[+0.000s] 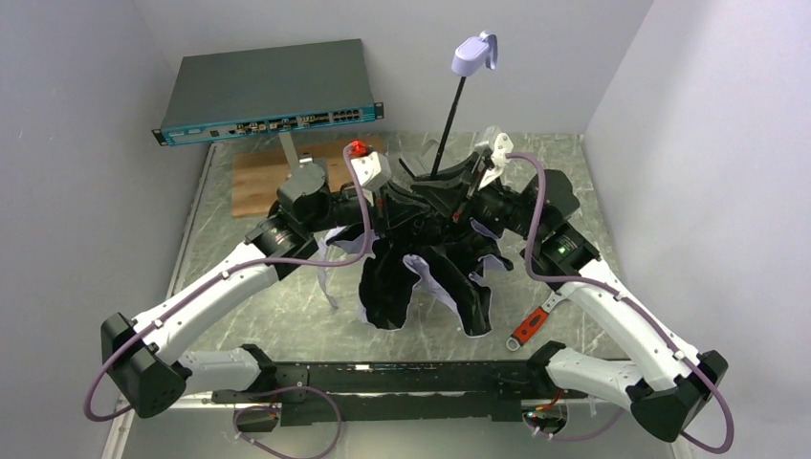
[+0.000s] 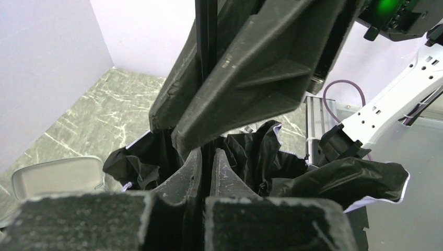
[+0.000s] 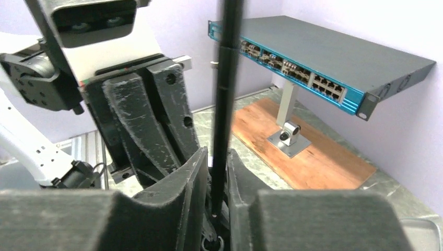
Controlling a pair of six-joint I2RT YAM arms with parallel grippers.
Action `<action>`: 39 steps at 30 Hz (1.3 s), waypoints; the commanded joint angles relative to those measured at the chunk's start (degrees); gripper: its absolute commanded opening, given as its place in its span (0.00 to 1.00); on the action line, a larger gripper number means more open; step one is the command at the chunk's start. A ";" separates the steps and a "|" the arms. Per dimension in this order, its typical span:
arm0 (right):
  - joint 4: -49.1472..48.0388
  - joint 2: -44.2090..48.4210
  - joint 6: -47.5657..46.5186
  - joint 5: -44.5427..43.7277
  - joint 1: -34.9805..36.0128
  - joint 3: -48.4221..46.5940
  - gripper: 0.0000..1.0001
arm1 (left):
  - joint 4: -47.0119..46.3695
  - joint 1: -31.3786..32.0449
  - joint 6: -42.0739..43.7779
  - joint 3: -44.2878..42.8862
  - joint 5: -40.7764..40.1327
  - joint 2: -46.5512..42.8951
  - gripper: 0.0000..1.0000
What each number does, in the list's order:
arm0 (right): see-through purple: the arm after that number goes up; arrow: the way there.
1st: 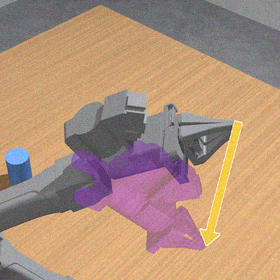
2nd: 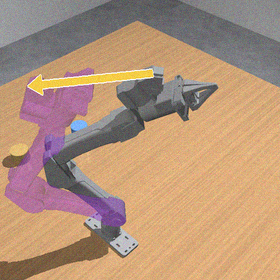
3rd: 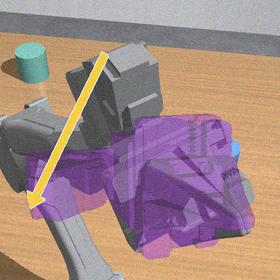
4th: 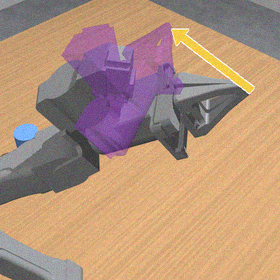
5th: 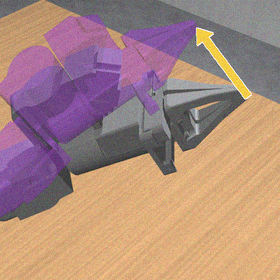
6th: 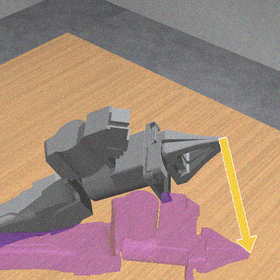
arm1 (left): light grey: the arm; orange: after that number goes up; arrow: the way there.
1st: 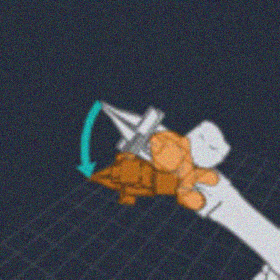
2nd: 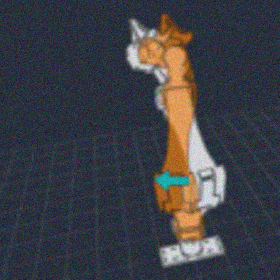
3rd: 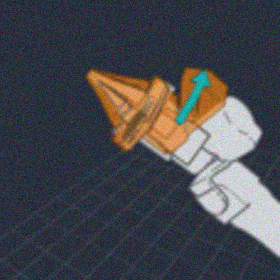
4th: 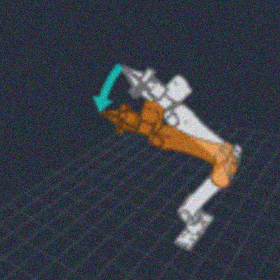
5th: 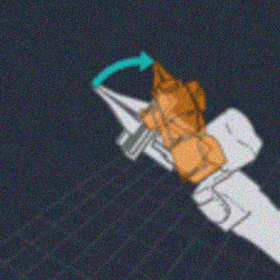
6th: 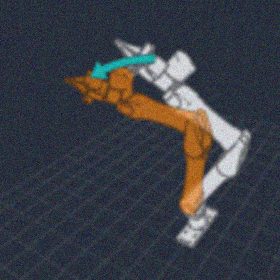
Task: Open the umbrella
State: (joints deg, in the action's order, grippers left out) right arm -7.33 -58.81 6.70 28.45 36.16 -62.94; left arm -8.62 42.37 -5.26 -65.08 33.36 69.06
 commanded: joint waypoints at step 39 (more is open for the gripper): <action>25.11 -11.16 -1.44 -22.20 -4.97 -7.54 0.00 | 38.88 -13.35 33.52 9.80 3.05 -21.04 1.00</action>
State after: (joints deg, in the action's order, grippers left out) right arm 14.70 -68.47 -1.83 19.68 28.93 -64.93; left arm 30.09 29.69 30.57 -55.22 39.00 48.60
